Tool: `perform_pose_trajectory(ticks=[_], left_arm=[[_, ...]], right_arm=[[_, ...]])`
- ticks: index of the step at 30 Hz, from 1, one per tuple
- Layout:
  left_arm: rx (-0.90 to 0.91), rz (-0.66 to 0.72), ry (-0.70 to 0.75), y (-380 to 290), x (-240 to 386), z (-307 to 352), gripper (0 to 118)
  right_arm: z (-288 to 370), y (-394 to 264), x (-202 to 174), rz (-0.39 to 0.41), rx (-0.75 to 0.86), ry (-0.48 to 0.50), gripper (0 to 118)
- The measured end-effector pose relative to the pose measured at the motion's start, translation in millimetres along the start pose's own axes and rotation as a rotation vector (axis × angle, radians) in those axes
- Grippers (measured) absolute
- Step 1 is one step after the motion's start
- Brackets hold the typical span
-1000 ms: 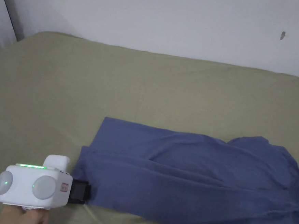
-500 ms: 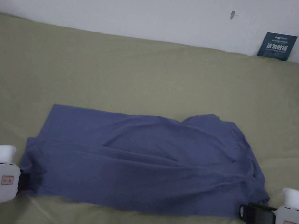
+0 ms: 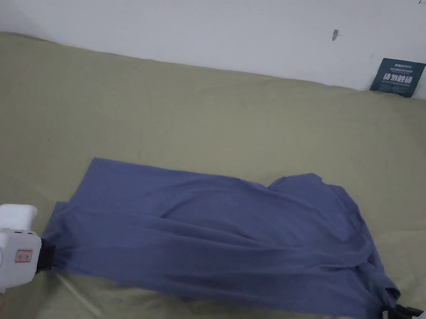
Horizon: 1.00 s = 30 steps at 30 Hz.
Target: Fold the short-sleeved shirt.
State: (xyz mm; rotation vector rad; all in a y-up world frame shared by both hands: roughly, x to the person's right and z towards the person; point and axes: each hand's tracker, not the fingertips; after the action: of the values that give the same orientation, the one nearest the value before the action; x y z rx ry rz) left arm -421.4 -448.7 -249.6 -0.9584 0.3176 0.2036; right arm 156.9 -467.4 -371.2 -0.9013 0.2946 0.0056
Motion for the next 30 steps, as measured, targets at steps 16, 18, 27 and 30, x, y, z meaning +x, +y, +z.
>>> perform_pose_trajectory(ticks=[16, 18, 27, 30], left_arm=[[-0.035, -0.005, -0.025, -87.2, -21.1, 67.8, 5], [-0.041, -0.008, -0.019, -93.0, -21.6, 68.6, 5], [0.033, 0.073, -0.181, -78.1, -25.7, 86.9, 112], [0.087, 0.03, -0.144, -41.5, -18.6, 83.6, 92]], right_arm=[[75.2, -101.5, 3.3, -0.039, -0.033, 0.022, 7], [78.2, -105.9, 2.3, -0.041, -0.041, 0.025, 7], [92.2, -74.8, -1.1, -0.126, 0.005, 0.07, 113], [84.7, -54.1, -4.0, -0.129, 0.056, 0.091, 96]])
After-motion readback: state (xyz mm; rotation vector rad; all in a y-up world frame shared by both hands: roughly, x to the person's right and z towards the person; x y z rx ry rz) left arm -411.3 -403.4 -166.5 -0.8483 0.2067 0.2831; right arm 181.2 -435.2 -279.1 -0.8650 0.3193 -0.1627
